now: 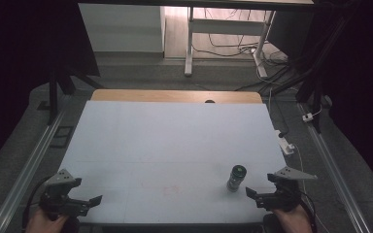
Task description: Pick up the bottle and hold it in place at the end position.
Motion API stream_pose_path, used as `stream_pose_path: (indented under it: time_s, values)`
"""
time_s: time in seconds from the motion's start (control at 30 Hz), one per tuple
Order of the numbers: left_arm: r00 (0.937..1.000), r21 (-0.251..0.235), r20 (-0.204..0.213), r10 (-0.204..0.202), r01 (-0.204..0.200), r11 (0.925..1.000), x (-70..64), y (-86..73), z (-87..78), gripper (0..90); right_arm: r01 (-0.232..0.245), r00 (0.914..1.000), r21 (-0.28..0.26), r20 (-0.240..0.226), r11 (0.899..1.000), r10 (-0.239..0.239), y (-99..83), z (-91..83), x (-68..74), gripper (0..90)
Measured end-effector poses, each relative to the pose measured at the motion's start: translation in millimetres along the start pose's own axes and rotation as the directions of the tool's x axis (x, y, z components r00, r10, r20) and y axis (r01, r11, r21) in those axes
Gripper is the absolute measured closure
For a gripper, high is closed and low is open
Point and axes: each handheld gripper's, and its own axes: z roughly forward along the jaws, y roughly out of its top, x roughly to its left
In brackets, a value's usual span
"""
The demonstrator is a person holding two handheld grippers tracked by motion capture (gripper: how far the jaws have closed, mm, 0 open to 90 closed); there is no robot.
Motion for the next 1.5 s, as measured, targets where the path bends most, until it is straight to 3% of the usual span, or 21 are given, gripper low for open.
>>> stream_pose_path:
  time_s: [0.27, 0.37, 0.57, 1.03, 1.33, 1.5]
  values:
    - [1.0, -0.001, -0.002, -0.005, 0.005, 1.0, 0.2, -1.1, -1.0, 0.0, 0.019, 0.9998, 0.011, -0.003, 1.0, -0.019, 1.8, 2.2, 1.5, 0.0]
    - [0.9999, -0.004, -0.002, -0.013, 0.013, 0.9999, 0.4, -2.2, -2.0, 0.0, 0.015, 0.9994, 0.005, -0.032, 1.0, -0.015, 4.7, 3.1, 0.5, 0.0]
    - [0.9999, -0.006, -0.004, -0.017, 0.017, 0.9998, 0.4, -3.0, -2.6, 0.0, 0.03, 0.9987, 0.009, -0.042, 1.0, -0.029, 8.0, 7.1, 0.5, 0.0]
    - [0.9997, -0.006, 0.001, -0.024, 0.024, 0.9997, 1.6, -3.3, -3.0, 0.0, 0.099, 0.9932, 0.036, -0.065, 0.994, -0.097, 17.8, 28.3, 1.5, 0.0]
    - [0.9995, -0.004, 0.004, -0.03, 0.03, 0.9995, 2.5, -2.9, -2.4, 0.0, 0.142, 0.9877, 0.054, -0.075, 0.988, -0.138, 20.7, 42.3, 0.8, 0.0]
    - [0.9995, -0.002, 0.006, -0.031, 0.031, 0.9995, 2.8, -2.8, -2.2, 0.0, 0.189, 0.9787, 0.072, -0.096, 0.979, -0.181, 21.3, 51.8, 2.7, 0.0]
